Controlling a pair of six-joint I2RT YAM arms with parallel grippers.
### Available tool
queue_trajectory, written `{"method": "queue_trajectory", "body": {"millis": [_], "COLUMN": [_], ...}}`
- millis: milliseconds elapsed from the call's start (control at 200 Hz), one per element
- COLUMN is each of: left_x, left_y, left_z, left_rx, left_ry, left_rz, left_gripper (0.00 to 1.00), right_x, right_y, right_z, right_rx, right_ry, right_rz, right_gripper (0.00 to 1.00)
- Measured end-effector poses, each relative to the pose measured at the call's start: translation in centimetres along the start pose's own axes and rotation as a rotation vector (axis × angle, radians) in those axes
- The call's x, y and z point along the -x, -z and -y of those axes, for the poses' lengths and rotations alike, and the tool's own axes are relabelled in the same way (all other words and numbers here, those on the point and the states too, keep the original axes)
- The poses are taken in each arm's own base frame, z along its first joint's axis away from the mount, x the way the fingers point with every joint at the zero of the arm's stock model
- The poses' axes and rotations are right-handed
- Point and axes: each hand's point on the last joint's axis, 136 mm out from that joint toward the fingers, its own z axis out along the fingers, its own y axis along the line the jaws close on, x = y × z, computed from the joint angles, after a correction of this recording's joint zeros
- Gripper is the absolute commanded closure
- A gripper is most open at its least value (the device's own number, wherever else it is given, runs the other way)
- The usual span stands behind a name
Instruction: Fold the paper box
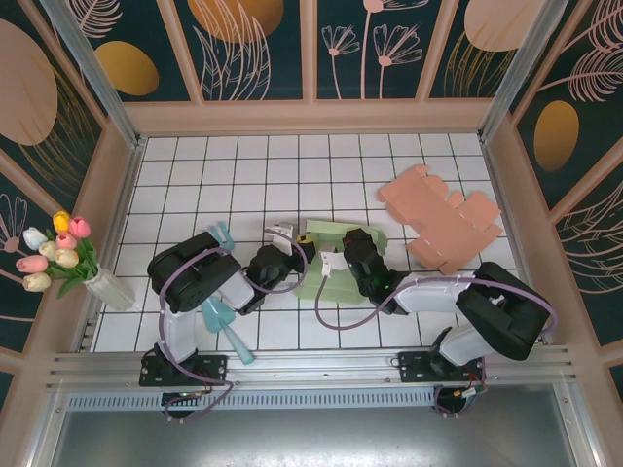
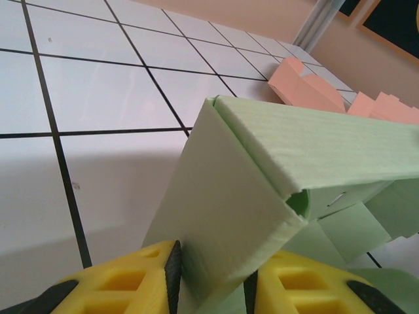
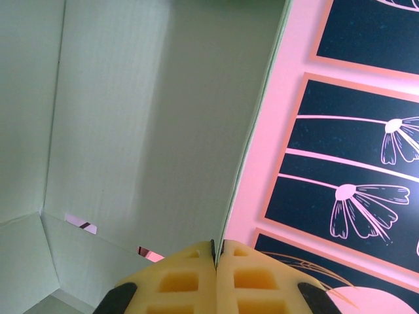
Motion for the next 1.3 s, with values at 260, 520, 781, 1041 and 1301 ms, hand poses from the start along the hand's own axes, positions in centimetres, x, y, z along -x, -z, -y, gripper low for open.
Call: {"method": "queue_trajectory", "body": {"millis": [260, 520, 781, 1041, 1301], "left_x": [0.4, 1.0, 1.1, 1.0, 0.9], "left_y": [-0.8, -0.8, -0.1, -0.1, -0.5], "left_z": [-0.5, -1.7, -2.9, -2.8, -2.7], "left_rx": [0.036, 0.123, 0.246, 0.253, 0.233], "left_ry": [-0.003, -0.011, -0.034, -0.078, -0.077], "left_rz": [0.025, 0.085, 0.125, 0.118, 0.107], "left_gripper": [0.77, 0.98, 1.0, 0.8, 0.64], "right_x": [0.1, 0.7, 1.8, 1.8, 1.7], "right_y": [0.1, 0.2, 0.0, 0.1, 0.2], "right_z": [-0.1, 0.5, 0.7, 0.4, 0.3], "right_rx": [0.003, -0.008, -0.002, 0.014, 0.023], "right_ry": [-0.019, -0.045, -0.069, -0.086, -0.098], "right_rz": [0.0, 0.017, 0.059, 0.061, 0.06], "right_gripper": [1.0, 1.0, 1.0, 1.0, 1.0]}}
